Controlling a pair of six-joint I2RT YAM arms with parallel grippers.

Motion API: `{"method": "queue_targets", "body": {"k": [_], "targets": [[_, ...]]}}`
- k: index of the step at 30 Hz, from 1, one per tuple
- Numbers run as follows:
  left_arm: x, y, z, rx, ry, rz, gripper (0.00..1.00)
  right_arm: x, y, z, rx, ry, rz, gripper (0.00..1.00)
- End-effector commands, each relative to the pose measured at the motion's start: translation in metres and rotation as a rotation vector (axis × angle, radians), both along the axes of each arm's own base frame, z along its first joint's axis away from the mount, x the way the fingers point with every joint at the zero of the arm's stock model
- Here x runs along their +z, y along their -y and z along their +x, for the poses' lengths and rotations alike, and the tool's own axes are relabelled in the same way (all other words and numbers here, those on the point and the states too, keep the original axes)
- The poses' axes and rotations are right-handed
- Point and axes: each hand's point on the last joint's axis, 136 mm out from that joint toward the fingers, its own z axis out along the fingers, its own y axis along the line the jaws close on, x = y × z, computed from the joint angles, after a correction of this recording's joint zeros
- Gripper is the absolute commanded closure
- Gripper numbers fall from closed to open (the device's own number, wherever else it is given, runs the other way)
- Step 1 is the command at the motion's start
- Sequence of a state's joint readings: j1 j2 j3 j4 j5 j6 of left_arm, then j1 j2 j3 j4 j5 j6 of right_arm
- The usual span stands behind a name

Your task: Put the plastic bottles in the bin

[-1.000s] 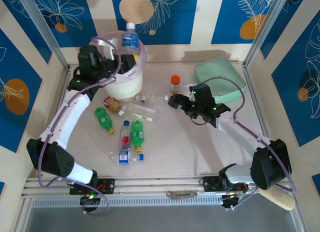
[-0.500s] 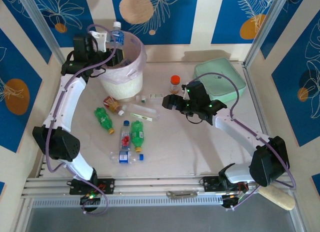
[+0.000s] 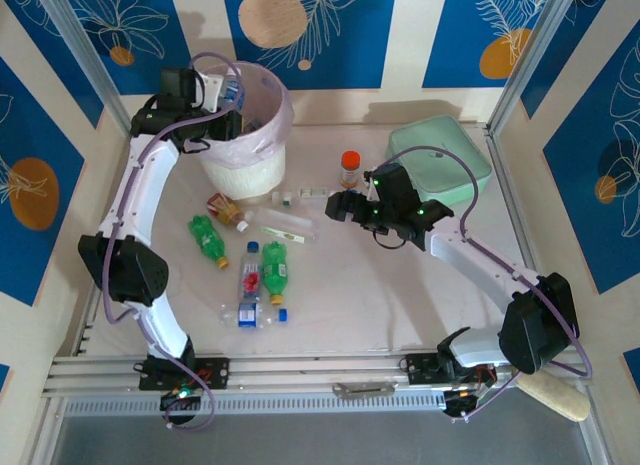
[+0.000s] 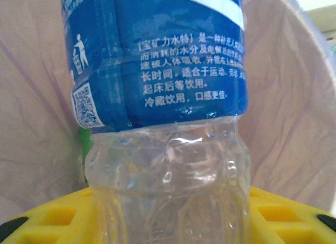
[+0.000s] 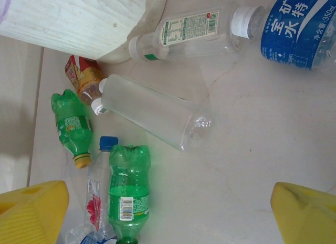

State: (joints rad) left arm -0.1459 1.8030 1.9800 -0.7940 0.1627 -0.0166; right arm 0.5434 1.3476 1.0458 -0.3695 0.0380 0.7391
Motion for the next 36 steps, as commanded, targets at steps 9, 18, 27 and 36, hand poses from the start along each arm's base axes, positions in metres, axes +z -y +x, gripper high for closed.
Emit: {"method": "queue_targets", "body": {"k": [9,18,27,36], "targets": [[0.020,-0.003,0.001,-0.001,0.031,0.002,0.29,0.006,-0.004,0.003,0.013,0.013,-0.011,0.01],[0.071,0.004,-0.019,-0.024,0.139,-0.079,0.00,0.003,-0.011,0.008,0.031,0.002,-0.006,0.01],[0.089,0.023,-0.067,-0.046,0.212,-0.323,0.00,-0.005,-0.016,0.010,0.038,-0.011,0.001,0.01],[-0.003,0.030,-0.140,0.011,0.033,-0.440,0.00,-0.016,-0.022,0.016,0.052,-0.041,-0.004,0.01]]}}
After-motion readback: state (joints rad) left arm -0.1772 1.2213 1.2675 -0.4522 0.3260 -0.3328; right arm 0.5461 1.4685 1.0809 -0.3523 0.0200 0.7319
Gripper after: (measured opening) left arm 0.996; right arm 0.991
